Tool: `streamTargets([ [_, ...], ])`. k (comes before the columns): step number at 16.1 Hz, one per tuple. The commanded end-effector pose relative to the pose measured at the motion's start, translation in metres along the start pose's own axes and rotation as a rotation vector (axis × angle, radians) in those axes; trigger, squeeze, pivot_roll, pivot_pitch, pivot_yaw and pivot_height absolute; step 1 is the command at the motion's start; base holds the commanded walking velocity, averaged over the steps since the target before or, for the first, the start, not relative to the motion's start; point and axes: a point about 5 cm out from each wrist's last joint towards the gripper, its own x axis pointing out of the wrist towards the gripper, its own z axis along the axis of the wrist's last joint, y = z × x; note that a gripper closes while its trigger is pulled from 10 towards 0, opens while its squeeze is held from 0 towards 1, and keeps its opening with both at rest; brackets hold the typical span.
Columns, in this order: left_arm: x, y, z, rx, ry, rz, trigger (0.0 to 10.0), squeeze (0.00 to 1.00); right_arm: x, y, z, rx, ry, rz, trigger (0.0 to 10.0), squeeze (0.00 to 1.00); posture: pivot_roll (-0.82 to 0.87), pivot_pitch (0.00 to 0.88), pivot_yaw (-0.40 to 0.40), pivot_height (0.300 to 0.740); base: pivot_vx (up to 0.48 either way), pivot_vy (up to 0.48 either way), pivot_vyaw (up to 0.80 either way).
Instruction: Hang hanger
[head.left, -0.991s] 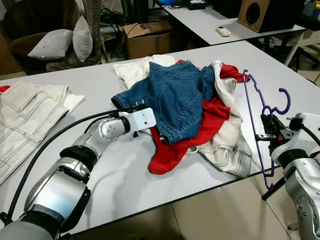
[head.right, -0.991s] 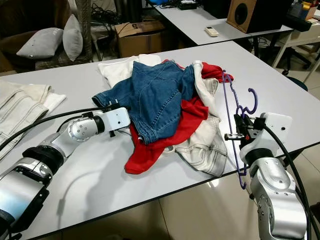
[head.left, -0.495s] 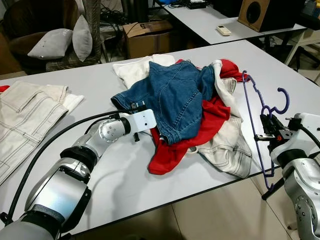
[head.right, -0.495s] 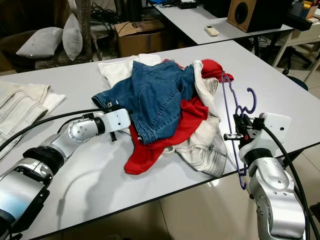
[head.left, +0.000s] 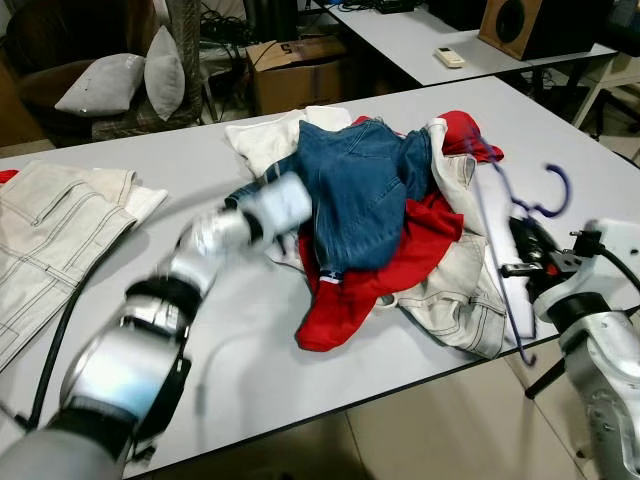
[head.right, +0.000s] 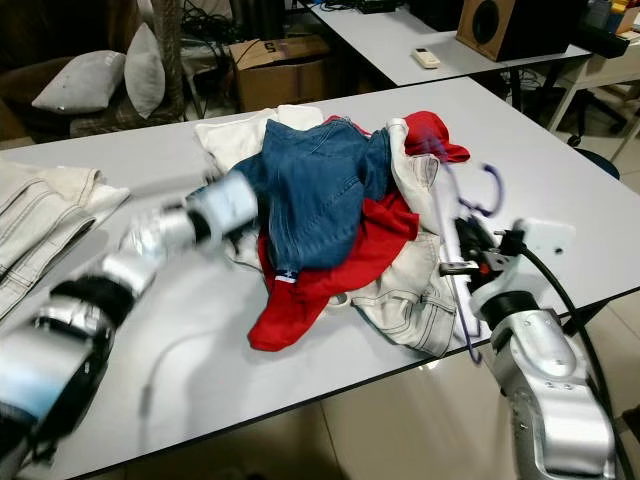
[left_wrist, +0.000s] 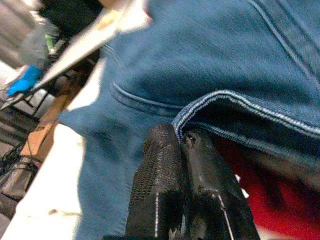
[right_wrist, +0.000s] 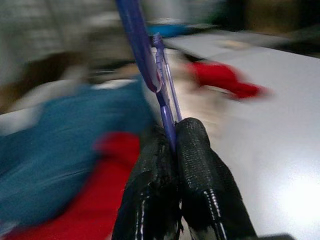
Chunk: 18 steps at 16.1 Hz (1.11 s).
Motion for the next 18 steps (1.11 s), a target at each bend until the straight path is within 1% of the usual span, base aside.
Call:
streamTargets([
  [1, 0.001, 0.023, 0.02, -0.026, -0.055, 0.066, 0.0, 0.0, -0.003, 0.019, 0.015, -0.001, -0.058, 0.179, 10.0, 0.0, -0.09, 0.0, 0.081, 0.74, 0.0, 0.0, 0.0],
  [2, 0.001, 0.039, 0.034, -0.043, -0.083, 0.106, 0.0, 0.0, -0.01, 0.028, 0.016, -0.01, -0.033, 0.299, 10.0, 0.0, -0.09, 0.0, 0.084, 0.74, 0.0, 0.0, 0.0],
  [3, 0.001, 0.047, 0.041, -0.044, -0.095, 0.124, 0.0, 0.0, -0.013, 0.031, 0.015, -0.018, -0.013, 0.344, 10.0, 0.0, -0.09, 0.0, 0.085, 0.74, 0.0, 0.0, 0.0],
  [4, -0.001, 0.062, 0.056, -0.042, -0.122, 0.152, 0.0, 0.0, -0.02, 0.037, 0.012, -0.03, 0.035, 0.435, 10.0, 0.0, -0.09, 0.0, 0.089, 0.74, 0.0, 0.0, 0.0],
  [5, -0.001, 0.068, 0.063, -0.036, -0.135, 0.16, 0.0, 0.0, -0.025, 0.04, 0.01, -0.037, 0.067, 0.481, 10.0, 0.0, -0.09, 0.0, 0.089, 0.74, 0.0, 0.0, 0.0],
  [6, -0.002, 0.076, 0.074, -0.028, -0.159, 0.161, 0.0, 0.0, -0.035, 0.045, 0.002, -0.053, 0.145, 0.561, 10.0, 0.0, -0.09, 0.0, 0.092, 0.74, 0.0, 0.0, 0.0],
  [7, -0.003, 0.079, 0.08, -0.023, -0.176, 0.157, 0.0, 0.0, -0.041, 0.047, -0.006, -0.062, 0.211, 0.604, 10.0, 0.0, -0.08, 0.0, 0.092, 0.74, 0.0, 0.0, 0.0],
  [8, -0.003, 0.079, 0.08, -0.023, -0.176, 0.157, 0.0, 0.0, -0.041, 0.047, -0.006, -0.062, 0.211, 0.604, 10.0, 0.0, -0.08, 0.0, 0.092, 0.74, 0.0, 0.0, 0.0],
  [9, -0.004, 0.082, 0.085, -0.017, -0.19, 0.147, 0.0, 0.0, -0.041, 0.046, -0.013, -0.082, 0.263, 0.593, 10.0, 0.0, -0.08, 0.0, 0.094, 0.74, 0.0, 0.0, 0.0],
  [10, -0.005, 0.084, 0.087, -0.013, -0.198, 0.139, 0.0, 0.0, -0.038, 0.043, -0.017, -0.098, 0.289, 0.566, 10.0, 0.0, -0.08, 0.0, 0.093, 0.74, 0.0, 0.0, 0.0],
  [11, -0.009, 0.089, 0.091, -0.001, -0.212, 0.136, 0.0, 0.0, -0.026, 0.035, -0.023, -0.142, 0.31, 0.482, 10.0, 0.0, -0.07, 0.0, 0.089, 0.74, 0.0, 0.0, 0.0],
  [12, -0.014, 0.095, 0.093, 0.005, -0.22, 0.137, 0.0, 0.0, -0.013, 0.026, -0.024, -0.177, 0.308, 0.396, 10.0, 0.0, -0.07, 0.0, 0.089, 0.74, 0.0, 0.0, 0.0],
  [13, -0.019, 0.1, 0.094, 0.02, -0.224, 0.134, 0.0, 0.0, 0.004, 0.011, -0.021, -0.205, 0.291, 0.276, 10.0, 0.0, -0.07, 0.0, 0.087, 0.74, 0.0, 0.0, 0.0],
  [14, -0.026, 0.104, 0.093, 0.037, -0.225, 0.126, 0.0, 0.0, 0.022, -0.001, -0.016, -0.216, 0.254, 0.189, 10.0, 0.0, -0.07, 0.0, 0.086, 0.74, 0.0, 0.0, 0.0],
  [15, -0.031, 0.108, 0.093, 0.04, -0.234, 0.121, 0.0, 0.0, 0.036, -0.009, -0.012, -0.217, 0.23, 0.139, 10.0, 0.0, -0.06, 0.0, 0.084, 0.74, 0.0, 0.0, 0.0],
  [16, -0.034, 0.109, 0.094, 0.038, -0.241, 0.117, 0.0, 0.0, 0.044, -0.012, -0.01, -0.223, 0.211, 0.126, 10.0, 0.0, -0.06, 0.0, 0.077, 0.74, 0.0, 0.0, 0.0],
  [18, -0.044, 0.117, 0.094, 0.055, -0.241, 0.138, 0.0, 0.0, 0.074, -0.014, 0.0, -0.218, 0.136, 0.104, 10.0, 0.0, -0.05, 0.0, 0.068, 0.74, 0.0, 0.0, 0.0],
])
